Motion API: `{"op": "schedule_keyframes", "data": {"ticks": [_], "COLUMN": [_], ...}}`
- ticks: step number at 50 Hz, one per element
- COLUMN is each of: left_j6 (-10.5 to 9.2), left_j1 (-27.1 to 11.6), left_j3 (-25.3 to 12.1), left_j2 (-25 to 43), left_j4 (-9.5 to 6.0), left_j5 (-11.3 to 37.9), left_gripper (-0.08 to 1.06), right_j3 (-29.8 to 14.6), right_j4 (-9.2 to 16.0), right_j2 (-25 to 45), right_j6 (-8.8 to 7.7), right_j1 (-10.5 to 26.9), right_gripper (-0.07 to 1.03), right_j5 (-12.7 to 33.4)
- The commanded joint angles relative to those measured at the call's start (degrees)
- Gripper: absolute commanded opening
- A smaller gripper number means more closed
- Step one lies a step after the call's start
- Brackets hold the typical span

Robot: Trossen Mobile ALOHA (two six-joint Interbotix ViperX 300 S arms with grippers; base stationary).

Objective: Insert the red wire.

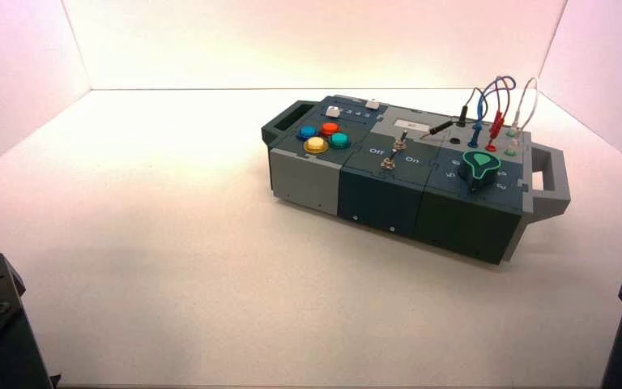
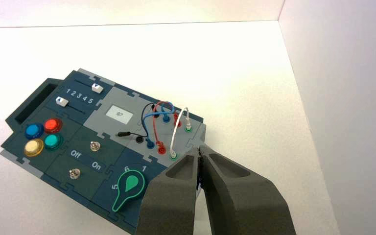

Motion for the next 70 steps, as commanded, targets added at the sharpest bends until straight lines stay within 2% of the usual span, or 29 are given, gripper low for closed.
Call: {"op": "schedule_keyframes", "data": {"ticks": [1,16,22,32,38,42,46,50,64,70], "left_j6": [0.18,0.18,0.18,0.18,0.18,0.09,0.18,0.09,0.09,0.09], "left_j1": [-0.35,-0.35,-0.35,-0.35,-0.35,-0.35,-0.35,-0.35,-0.35,-0.35], "left_j3": [-1.14,-1.14,-1.23,-1.23,-1.23,-1.32,-1.49,-1.49,-1.49,-1.49], "left_j2": [0.70,0.70,0.70,1.14,1.85,2.29,2.55,2.55,2.72,2.72], "left_j4": [0.18,0.09,0.09,0.09,0.00,0.00,-0.09,-0.09,-0.09,-0.09], "left_j5": [-0.70,-0.70,-0.70,-0.70,-0.62,-0.62,-0.62,-0.62,-0.62,-0.62], "left_gripper": [-0.03,-0.03,-0.03,-0.03,-0.03,-0.03,-0.03,-0.03,-0.03,-0.03], "right_j3": [-1.23,-1.32,-1.41,-2.90,-3.96,-4.57,-5.36,-6.15,-9.58,-9.93], "right_j4": [0.18,0.35,1.49,3.69,4.92,5.36,5.54,6.33,8.88,10.11], "right_j2": [0.88,0.88,2.29,12.22,18.37,21.09,22.59,23.12,24.08,25.49], "right_j6": [0.26,0.18,-0.35,-0.79,-1.32,-1.67,-1.76,-1.76,-1.85,-1.85], "right_j1": [-0.44,0.00,0.26,1.49,2.72,4.04,5.10,5.10,5.19,6.68], "right_gripper": [-0.02,-0.02,-0.02,0.10,0.11,0.16,0.31,0.39,0.39,0.37], "right_j5": [-0.26,-0.44,-0.79,0.79,2.20,3.08,3.69,4.48,7.21,7.73]}}
